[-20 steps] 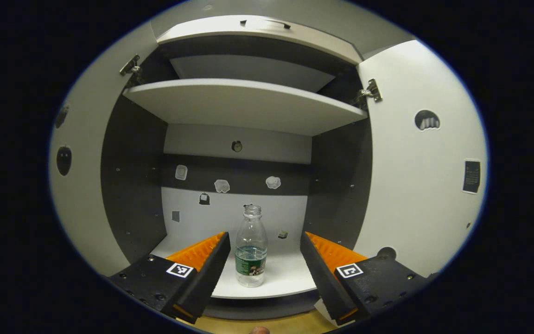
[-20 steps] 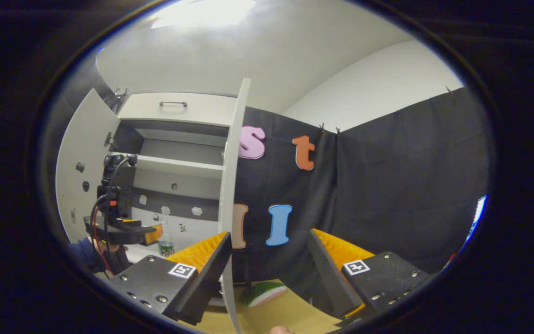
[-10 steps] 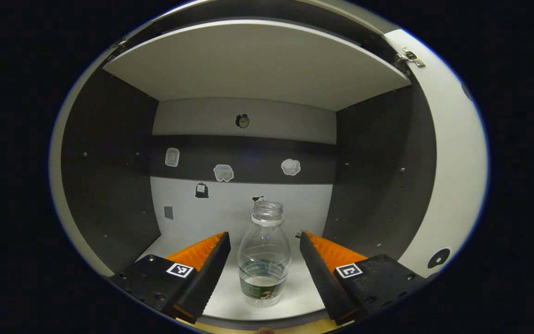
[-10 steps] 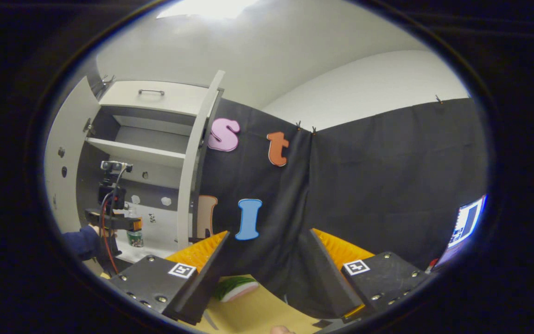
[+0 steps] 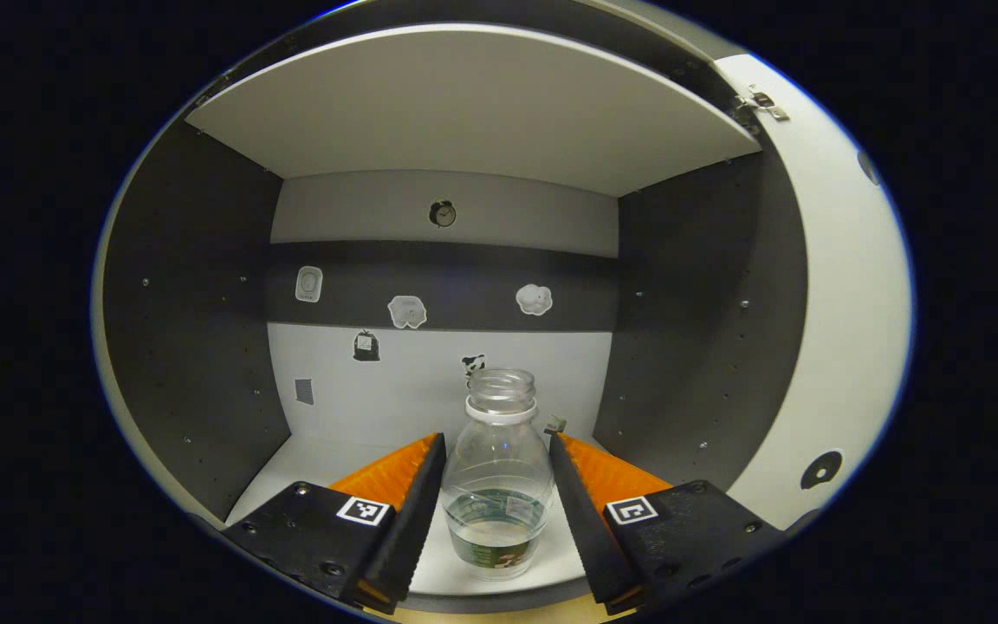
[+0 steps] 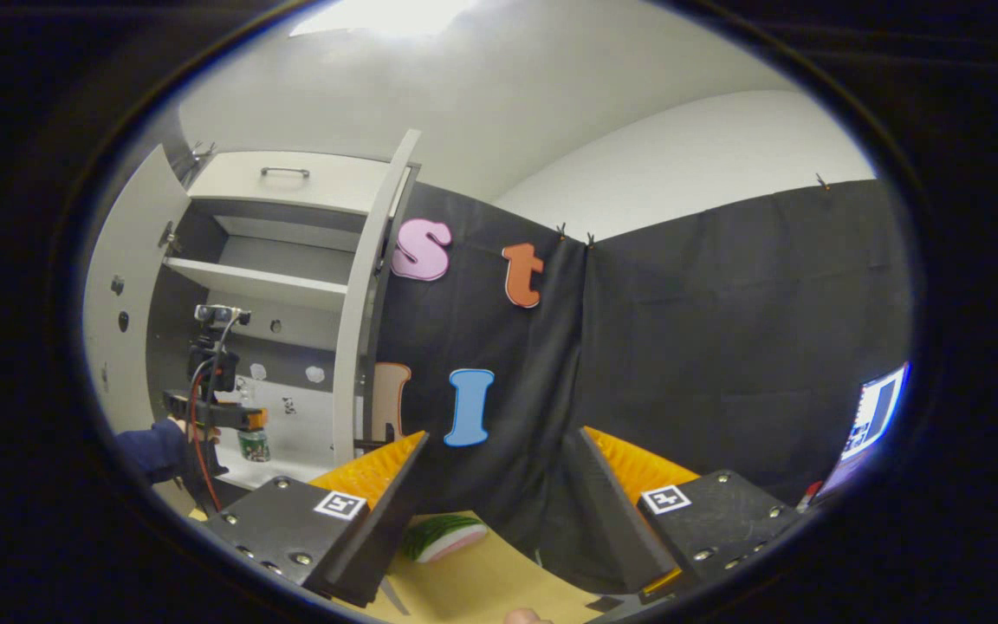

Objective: Grasp the bottle in the cabinet with the left hand and place it on the coaster, then close the right door with the right hand and the left door with the left hand.

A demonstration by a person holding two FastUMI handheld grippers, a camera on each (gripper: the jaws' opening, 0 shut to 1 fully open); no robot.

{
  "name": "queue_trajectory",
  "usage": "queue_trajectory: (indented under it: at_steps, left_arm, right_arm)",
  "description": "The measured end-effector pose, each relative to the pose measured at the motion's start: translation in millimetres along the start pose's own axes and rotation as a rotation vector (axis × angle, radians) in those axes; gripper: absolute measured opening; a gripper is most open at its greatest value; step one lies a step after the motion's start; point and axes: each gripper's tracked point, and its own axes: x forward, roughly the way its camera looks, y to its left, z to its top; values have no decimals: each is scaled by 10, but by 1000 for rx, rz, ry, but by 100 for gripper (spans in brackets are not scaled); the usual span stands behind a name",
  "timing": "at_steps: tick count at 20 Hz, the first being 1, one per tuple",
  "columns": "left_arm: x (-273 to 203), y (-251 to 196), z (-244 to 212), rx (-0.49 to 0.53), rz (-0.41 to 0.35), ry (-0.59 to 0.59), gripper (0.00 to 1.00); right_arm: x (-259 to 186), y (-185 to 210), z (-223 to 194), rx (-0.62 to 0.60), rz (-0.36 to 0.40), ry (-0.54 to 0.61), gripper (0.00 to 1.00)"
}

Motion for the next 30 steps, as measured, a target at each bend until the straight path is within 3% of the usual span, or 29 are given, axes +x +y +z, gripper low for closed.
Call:
queue_trajectory:
  at_steps: [10,16,21,24,30]
  left_arm:
    - [-1282,-280,-261,-24,-180,-37,76]
    - [-1742,-335,-1073,-33,-245,26,76]
    - [-1893,-334,-1937,-11,-280,113,76]
    - [-1941,-371,-2402,-52,-320,161,77]
    - [-1999,-270,-3216,-130,-289,318,77]
  right_arm:
    - [46,100,112,40,96,-20,96]
    - [40,54,139,47,111,-22,96]
    - [39,0,165,54,107,-22,96]
    - [16,-53,183,46,97,-25,98]
    - [-30,-160,194,20,69,-18,99]
